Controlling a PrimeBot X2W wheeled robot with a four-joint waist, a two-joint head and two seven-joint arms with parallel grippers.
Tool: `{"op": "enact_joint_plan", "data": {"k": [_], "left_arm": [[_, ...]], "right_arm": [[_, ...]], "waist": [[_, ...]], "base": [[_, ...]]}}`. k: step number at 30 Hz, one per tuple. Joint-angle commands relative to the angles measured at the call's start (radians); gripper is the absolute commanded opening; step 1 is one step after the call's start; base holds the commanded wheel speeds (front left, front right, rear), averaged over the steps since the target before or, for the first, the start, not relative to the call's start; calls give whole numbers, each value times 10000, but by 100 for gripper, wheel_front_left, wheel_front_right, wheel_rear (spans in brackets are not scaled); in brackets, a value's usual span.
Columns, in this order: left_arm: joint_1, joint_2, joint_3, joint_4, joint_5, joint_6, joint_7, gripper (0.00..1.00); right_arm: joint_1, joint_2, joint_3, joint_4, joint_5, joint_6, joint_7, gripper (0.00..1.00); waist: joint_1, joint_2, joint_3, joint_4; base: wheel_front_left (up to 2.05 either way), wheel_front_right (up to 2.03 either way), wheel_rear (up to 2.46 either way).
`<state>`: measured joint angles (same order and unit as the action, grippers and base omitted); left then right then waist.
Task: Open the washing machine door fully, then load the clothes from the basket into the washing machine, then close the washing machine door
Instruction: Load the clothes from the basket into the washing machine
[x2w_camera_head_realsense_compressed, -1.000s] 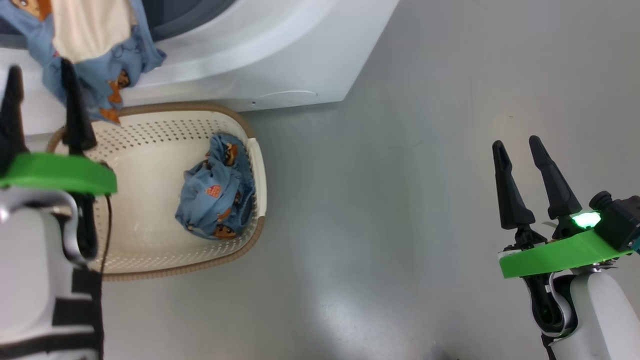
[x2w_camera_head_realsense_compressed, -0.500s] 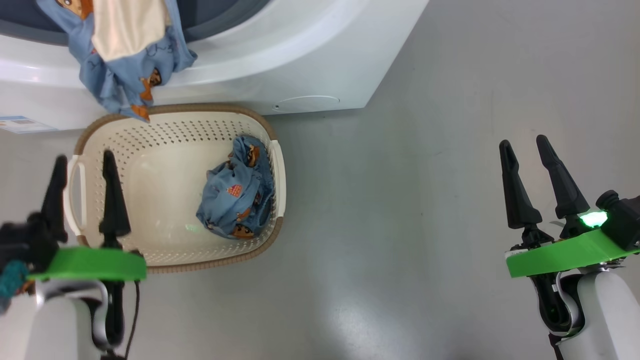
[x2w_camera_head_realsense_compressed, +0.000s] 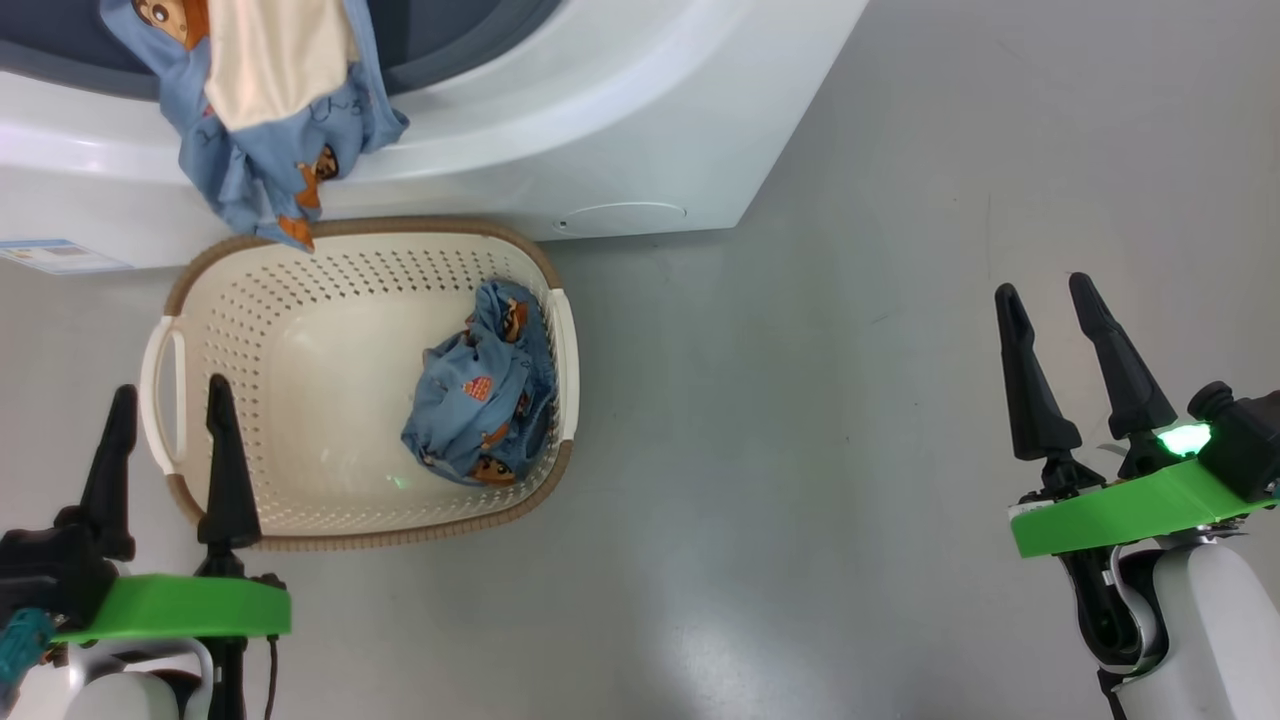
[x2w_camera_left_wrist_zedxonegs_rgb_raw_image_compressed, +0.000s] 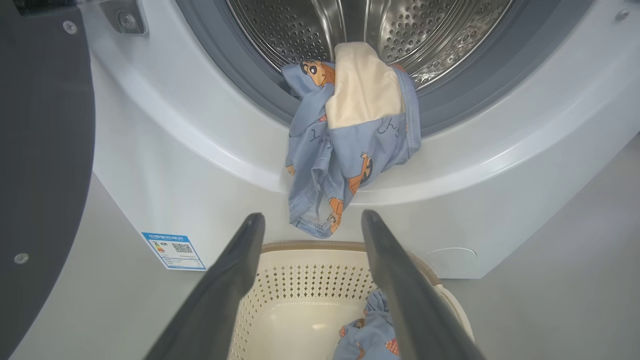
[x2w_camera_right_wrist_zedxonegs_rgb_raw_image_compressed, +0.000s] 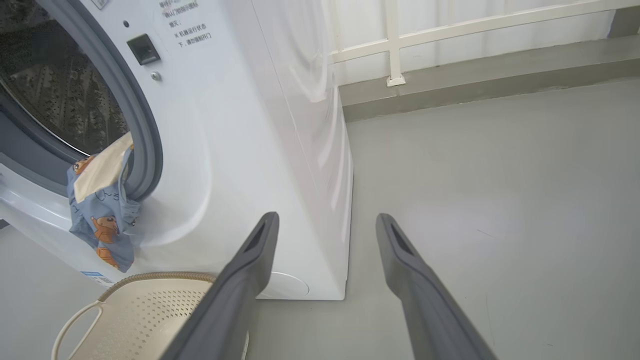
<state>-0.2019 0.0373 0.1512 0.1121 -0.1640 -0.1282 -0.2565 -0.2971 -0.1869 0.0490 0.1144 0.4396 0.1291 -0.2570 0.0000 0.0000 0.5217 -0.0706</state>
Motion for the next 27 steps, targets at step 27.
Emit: {"op": "enact_joint_plan", "data": {"k": [27], "left_arm": [[-3783,672,-191,3659,-197,-25,-53,100]], "right_arm": [[-410,297,348,-260,0,16,-48,100]], "waist": [[0,0,867,-555]], "base": [[0,0,0]]}}
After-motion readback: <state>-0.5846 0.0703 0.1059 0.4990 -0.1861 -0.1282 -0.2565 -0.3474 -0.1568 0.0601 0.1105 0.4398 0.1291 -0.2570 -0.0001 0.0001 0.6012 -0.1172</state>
